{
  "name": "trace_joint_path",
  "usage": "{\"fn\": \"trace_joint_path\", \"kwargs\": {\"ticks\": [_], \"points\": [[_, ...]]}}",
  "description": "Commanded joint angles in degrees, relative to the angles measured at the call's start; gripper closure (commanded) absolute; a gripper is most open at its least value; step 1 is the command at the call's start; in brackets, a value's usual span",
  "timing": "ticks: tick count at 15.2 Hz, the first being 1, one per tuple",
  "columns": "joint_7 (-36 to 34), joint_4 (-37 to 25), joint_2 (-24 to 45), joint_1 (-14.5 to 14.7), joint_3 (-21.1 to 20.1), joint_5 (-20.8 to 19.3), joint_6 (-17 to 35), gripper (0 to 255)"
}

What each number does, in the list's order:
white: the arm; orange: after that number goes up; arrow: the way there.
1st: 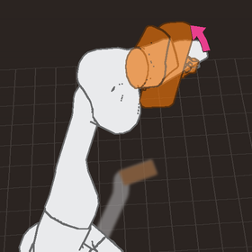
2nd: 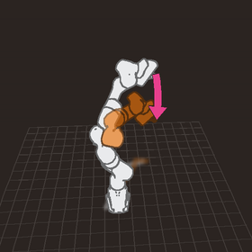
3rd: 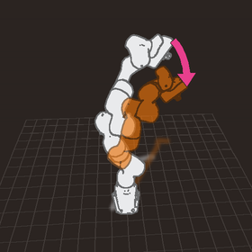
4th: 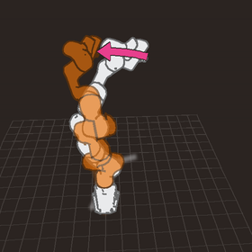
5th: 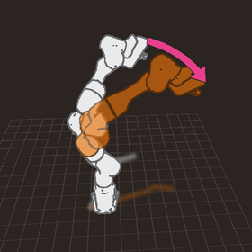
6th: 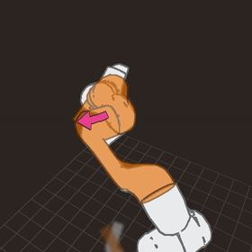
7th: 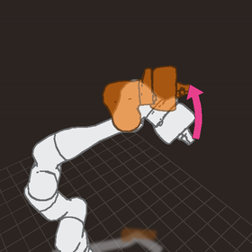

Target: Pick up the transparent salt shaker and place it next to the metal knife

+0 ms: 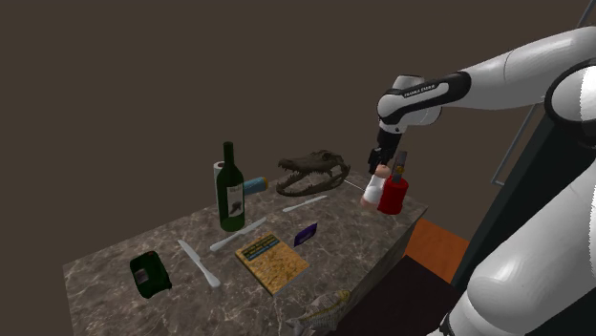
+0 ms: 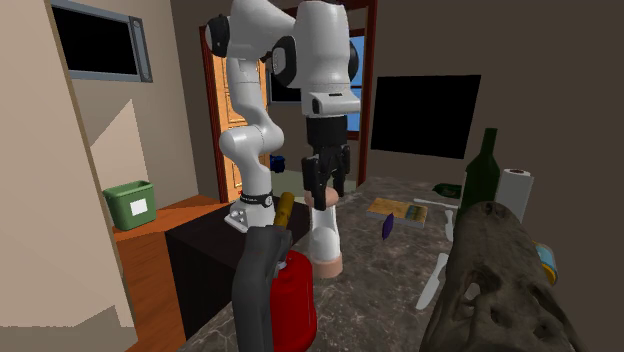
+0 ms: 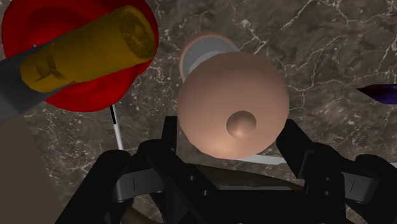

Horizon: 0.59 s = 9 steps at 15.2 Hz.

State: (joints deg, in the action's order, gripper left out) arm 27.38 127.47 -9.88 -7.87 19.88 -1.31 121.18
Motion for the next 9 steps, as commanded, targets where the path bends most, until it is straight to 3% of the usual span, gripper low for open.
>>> {"fn": "trace_joint_path", "kwargs": {"ticks": [1, 9], "points": [[-0.4, -1.1, -0.7, 0.0, -0.2, -0.2, -1.8, 255], [-0.9, -5.8, -2.2, 0.1, -0.6, -0.6, -8.0, 255]]}}
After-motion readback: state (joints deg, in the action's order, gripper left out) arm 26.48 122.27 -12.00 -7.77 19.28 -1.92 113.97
